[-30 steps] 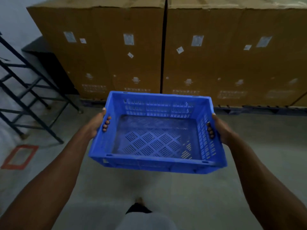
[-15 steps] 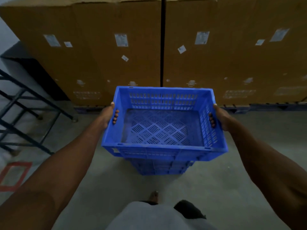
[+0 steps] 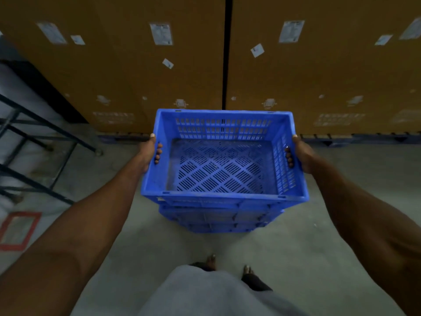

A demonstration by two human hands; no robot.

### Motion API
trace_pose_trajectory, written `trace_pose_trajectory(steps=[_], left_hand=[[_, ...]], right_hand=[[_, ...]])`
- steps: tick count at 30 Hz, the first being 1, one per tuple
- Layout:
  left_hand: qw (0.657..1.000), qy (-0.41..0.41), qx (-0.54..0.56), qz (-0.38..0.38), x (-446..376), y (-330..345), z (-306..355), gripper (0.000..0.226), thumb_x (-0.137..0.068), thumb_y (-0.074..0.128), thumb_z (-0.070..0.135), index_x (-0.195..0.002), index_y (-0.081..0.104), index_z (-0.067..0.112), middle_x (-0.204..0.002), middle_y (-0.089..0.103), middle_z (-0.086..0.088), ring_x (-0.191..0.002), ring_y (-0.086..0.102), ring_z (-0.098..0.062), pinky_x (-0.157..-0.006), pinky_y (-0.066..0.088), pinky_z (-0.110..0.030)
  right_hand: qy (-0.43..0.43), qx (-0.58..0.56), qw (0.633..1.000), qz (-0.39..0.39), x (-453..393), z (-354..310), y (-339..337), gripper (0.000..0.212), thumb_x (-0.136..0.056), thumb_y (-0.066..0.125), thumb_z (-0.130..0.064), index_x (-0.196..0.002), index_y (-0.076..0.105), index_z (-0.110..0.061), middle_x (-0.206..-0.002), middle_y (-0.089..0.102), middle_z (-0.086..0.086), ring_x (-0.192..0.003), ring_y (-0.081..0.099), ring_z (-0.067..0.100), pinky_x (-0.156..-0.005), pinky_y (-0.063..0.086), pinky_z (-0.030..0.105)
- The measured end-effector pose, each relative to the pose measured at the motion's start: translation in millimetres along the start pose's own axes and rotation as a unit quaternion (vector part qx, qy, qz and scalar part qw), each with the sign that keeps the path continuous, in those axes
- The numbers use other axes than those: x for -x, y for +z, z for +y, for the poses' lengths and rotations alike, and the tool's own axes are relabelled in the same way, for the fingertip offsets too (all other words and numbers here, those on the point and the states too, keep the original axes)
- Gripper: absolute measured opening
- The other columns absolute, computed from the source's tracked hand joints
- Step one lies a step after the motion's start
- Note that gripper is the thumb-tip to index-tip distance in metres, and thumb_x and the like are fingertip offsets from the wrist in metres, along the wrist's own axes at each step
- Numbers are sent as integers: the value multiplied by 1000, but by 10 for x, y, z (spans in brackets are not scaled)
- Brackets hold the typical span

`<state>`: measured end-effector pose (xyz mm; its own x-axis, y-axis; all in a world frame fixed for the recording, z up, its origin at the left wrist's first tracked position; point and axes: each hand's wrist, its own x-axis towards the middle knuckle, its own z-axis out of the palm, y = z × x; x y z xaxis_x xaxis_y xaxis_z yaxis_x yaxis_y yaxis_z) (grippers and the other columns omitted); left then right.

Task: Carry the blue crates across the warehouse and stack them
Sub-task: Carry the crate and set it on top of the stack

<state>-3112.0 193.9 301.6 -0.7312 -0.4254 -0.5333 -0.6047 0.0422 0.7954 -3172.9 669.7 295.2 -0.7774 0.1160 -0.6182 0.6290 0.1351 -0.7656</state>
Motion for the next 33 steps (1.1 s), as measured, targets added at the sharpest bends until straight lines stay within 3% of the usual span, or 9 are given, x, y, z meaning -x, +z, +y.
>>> trace_pose_trajectory(steps=[9,14,26,33], left_hand=[[1000,-7,-6,3,-200,-15,-259,54,-103,25,61,-80,49,20,-65,40,0,-38,30,-10,-38,27,-18],[999,-28,-13,-18,-173,-30,-287,53,-104,24,60,-82,47,18,-63,36,0,-38,27,-9,-35,27,-17],[1000,-22,-14,11,-157,90,-296,55,-102,27,64,-82,51,18,-64,37,0,-45,27,-12,-43,27,-23],[999,-29,-19,14,-220,94,-225,56,-103,26,62,-80,50,18,-63,36,0,-38,28,-10,-40,27,-21]], right_hand=[[-10,0,1000,25,-195,51,114,59,-98,34,-65,-74,48,-13,-61,38,5,-44,29,15,-39,27,19],[24,12,1000,-7,-245,114,80,60,-98,31,-66,-74,45,-12,-61,37,7,-37,30,13,-36,27,17],[31,20,999,-7,-343,89,3,65,-96,32,-68,-76,48,-9,-62,40,8,-43,33,17,-36,31,21],[19,18,999,24,-366,94,62,64,-98,32,-66,-74,49,-9,-61,42,7,-46,32,18,-41,30,25]])
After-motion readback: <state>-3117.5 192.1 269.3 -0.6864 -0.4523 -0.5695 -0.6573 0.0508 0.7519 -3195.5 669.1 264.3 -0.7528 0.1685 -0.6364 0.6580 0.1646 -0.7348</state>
